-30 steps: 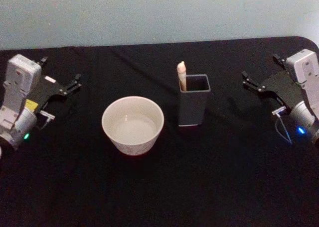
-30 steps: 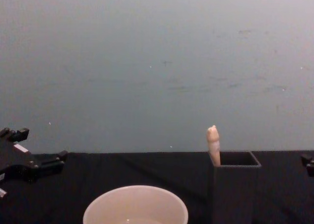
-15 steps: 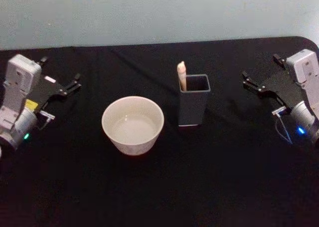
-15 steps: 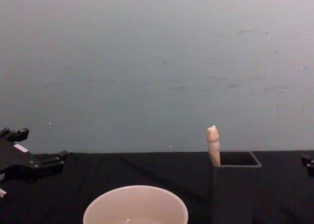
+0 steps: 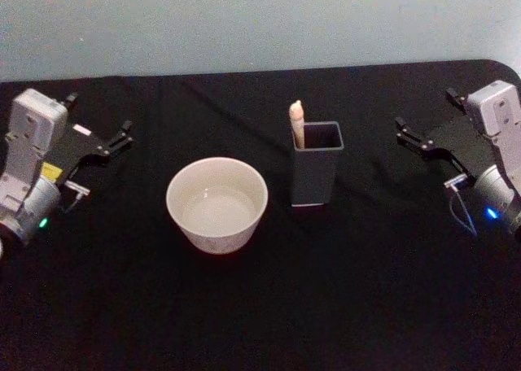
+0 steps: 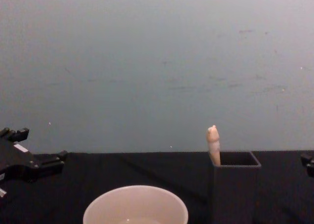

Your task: Pick up the stirring spoon with one hand, stir inside the cup, then place it back in its original position.

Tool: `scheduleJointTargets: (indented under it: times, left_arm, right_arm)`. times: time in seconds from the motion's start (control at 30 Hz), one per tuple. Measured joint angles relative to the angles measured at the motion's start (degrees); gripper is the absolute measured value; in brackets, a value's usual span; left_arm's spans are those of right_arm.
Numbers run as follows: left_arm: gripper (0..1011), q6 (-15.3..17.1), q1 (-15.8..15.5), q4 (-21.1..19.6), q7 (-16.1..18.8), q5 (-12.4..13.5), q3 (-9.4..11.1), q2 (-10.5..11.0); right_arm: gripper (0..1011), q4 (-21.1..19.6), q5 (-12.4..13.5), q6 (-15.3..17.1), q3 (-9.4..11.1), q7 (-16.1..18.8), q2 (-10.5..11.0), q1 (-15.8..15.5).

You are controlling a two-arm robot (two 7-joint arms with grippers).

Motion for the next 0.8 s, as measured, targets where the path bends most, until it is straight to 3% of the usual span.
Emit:
scheduleJointTargets:
  times: [0.8]
  left_arm:
    - [1001,0.00,0.00,0.00,0.00,0.00,0.00,0.00]
  right_arm:
    - [1002,0.00,0.00,0.00,0.00,0.00,0.00,0.00]
